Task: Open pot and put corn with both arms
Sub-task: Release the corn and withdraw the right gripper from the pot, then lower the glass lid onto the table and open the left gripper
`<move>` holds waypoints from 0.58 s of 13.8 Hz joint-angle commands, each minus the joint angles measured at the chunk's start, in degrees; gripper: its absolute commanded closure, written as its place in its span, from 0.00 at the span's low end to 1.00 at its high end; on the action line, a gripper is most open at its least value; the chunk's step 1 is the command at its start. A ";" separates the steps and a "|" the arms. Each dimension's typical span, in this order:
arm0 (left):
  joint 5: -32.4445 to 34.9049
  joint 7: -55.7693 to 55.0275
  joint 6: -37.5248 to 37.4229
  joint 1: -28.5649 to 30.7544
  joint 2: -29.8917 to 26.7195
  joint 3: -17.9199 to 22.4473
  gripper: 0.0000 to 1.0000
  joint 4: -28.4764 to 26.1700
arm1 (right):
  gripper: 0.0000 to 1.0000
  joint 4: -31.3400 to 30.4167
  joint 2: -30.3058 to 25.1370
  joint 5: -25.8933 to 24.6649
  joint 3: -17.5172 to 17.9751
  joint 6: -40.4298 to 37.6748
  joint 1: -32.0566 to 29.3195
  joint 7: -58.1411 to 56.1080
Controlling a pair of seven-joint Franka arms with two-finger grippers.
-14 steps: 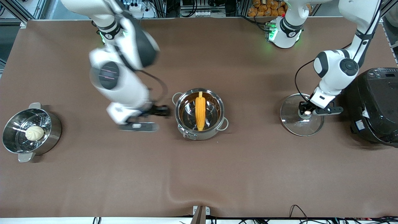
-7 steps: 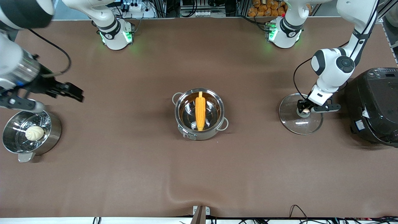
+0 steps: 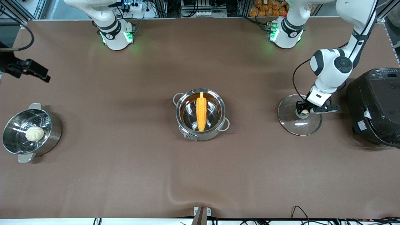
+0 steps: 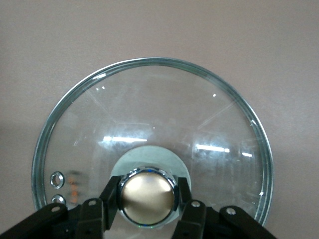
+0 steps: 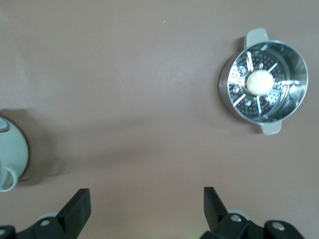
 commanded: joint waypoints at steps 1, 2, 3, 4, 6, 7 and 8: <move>0.21 -1.90 0.53 -0.94 2.58 -0.59 0.00 1.22 | 0.00 -0.81 1.16 1.52 1.03 1.27 -4.37 -3.66; 0.22 -1.81 0.44 -0.94 2.41 -0.51 0.00 1.57 | 0.00 -0.46 1.16 2.15 1.03 0.92 -4.46 -3.66; 0.22 -1.81 -0.69 -0.94 1.88 -0.51 0.00 2.27 | 0.00 0.59 1.16 2.33 1.03 0.91 -4.55 -3.83; 0.13 -1.90 -4.19 -0.94 1.01 -0.59 0.00 3.84 | 0.00 1.47 1.16 2.68 1.12 0.04 -4.55 -3.83; 0.21 -1.90 -18.99 -0.85 -2.24 -0.59 0.00 10.67 | 0.00 1.83 0.99 4.08 1.12 -3.82 -4.37 -4.53; 0.22 -1.72 -26.82 -0.77 -3.47 -0.59 0.00 14.46 | 0.00 1.83 0.90 5.83 0.94 -4.79 -4.55 -6.45; 0.30 -1.55 -32.99 -0.85 -4.35 -0.59 0.00 17.71 | 0.00 2.00 0.64 6.98 0.86 -5.15 -5.51 -8.12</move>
